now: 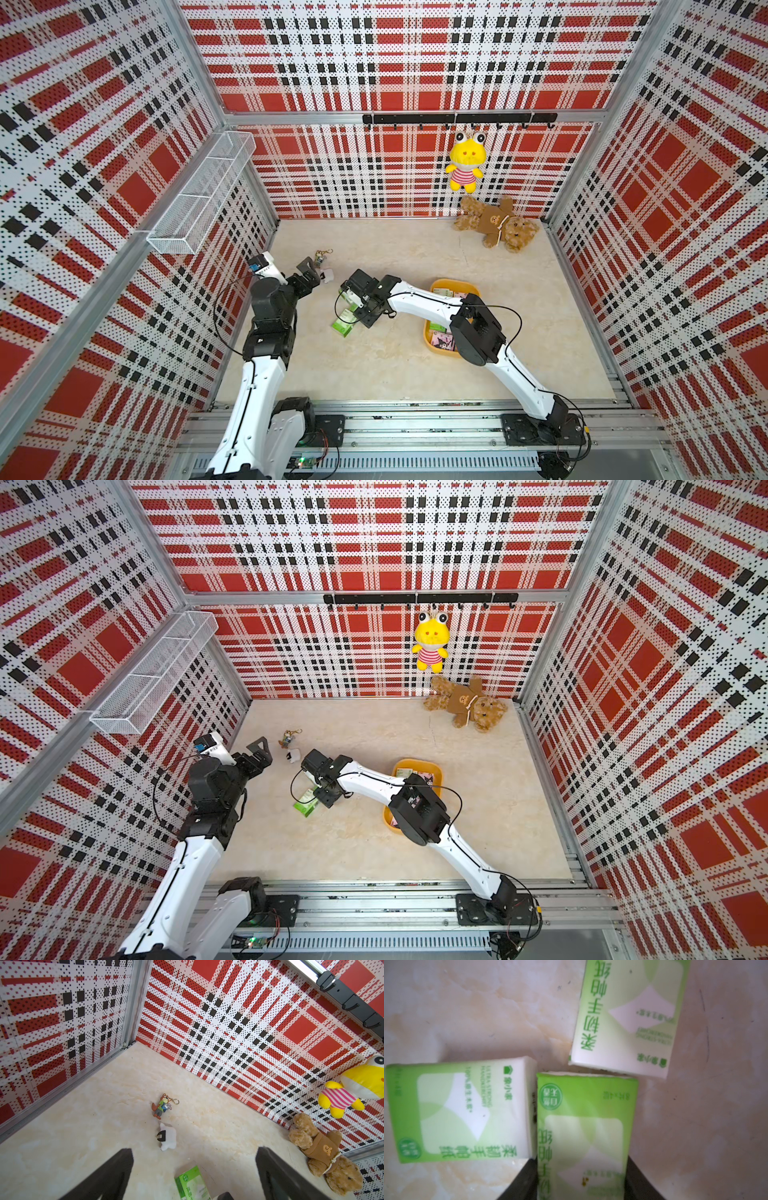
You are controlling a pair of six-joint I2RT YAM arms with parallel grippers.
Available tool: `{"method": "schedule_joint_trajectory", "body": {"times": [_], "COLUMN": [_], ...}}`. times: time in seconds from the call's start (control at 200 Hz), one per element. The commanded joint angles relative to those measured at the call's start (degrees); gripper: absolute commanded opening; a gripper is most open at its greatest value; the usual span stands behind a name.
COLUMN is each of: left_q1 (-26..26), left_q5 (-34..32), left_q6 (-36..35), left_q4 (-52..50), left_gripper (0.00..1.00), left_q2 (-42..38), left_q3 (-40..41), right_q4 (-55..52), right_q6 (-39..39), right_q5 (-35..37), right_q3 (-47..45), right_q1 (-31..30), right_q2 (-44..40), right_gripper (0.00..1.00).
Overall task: Put the pocket tissues into the storage box
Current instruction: Pick up the pocket tissues from the center of the board.
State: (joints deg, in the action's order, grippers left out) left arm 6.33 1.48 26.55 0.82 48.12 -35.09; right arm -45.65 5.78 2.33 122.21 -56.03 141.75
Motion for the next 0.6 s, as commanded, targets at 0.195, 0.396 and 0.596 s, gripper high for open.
{"method": "schedule_joint_trajectory", "body": {"times": [0.195, 0.396, 0.596], "left_q1": [-0.03, 0.0, -0.09], "left_q5": [0.16, 0.32, 0.37], "left_q6": [-0.27, 0.0, 0.51], "left_q4": [-0.29, -0.64, -0.56], "left_gripper": [1.0, 1.0, 1.0], "left_q2": [-0.66, -0.92, -0.93], "left_q3": [-1.81, -2.26, -2.26], "right_q4": [2.88, 5.13, 6.27], "right_q6": [2.97, 6.87, 11.21], "right_q5": [1.79, 0.91, 1.9], "right_q3": [-3.62, -10.83, -23.94], "right_q1": [1.66, 5.26, 9.46], "right_q2": [-8.68, -17.87, -30.15], "right_gripper": [0.46, 0.45, 0.45]}}
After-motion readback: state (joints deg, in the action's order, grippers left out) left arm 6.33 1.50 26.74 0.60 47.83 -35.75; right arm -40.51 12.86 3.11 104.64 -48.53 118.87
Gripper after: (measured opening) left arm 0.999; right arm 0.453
